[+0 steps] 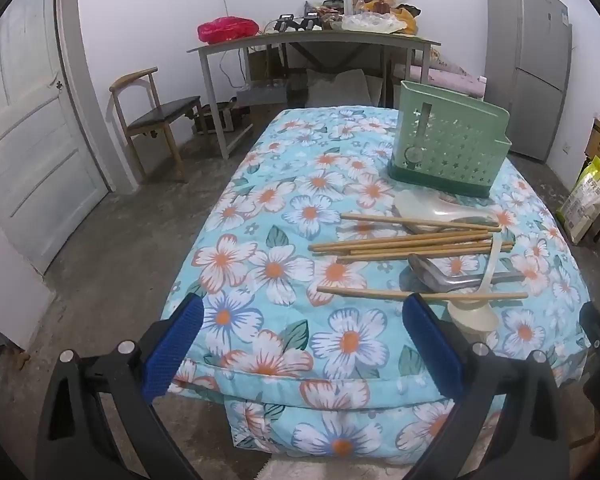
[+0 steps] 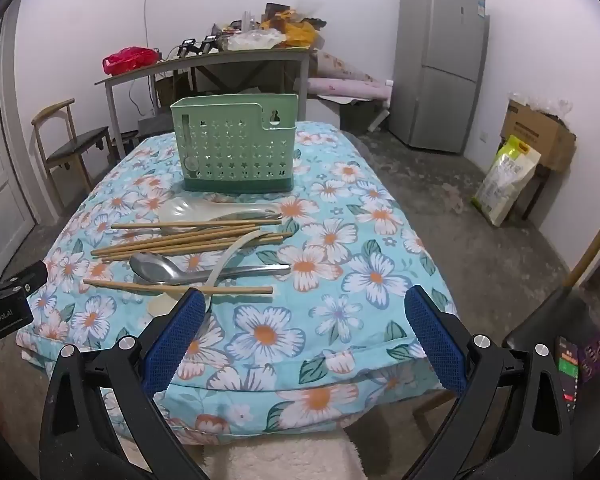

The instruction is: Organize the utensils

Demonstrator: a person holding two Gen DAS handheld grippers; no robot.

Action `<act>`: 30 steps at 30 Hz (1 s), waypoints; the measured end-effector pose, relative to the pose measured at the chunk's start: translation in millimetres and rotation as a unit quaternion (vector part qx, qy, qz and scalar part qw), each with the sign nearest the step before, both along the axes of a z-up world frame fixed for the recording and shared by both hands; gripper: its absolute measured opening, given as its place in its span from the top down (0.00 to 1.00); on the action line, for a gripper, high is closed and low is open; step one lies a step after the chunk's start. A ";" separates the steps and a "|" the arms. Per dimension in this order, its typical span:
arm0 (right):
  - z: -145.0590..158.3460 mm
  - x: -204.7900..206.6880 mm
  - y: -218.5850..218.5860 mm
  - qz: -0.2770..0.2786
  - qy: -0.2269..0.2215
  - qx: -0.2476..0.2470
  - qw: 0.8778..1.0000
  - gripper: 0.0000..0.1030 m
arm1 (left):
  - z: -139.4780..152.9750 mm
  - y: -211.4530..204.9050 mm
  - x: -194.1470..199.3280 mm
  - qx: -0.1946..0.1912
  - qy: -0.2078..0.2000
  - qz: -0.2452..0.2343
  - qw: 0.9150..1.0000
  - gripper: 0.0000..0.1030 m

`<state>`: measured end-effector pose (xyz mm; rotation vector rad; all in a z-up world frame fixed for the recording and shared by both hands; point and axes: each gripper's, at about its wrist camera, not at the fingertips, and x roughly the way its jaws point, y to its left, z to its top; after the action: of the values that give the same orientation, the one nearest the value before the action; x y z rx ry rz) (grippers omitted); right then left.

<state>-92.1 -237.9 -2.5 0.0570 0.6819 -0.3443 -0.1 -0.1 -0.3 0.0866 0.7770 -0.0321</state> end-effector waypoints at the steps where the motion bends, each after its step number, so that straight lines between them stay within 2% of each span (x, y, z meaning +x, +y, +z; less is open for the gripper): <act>1: -0.1 0.6 -0.4 -0.001 0.003 0.002 1.000 0.08 | 0.0 0.2 -0.3 -0.002 0.000 0.000 1.000 0.05; 30: 7.2 2.2 2.7 0.003 -0.007 -0.002 1.000 0.08 | 0.0 7.6 0.9 0.004 0.002 0.002 1.000 0.05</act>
<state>-89.9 -235.2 4.7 0.0544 0.6667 -0.3391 0.8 7.5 -0.3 0.0931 0.7817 -0.0261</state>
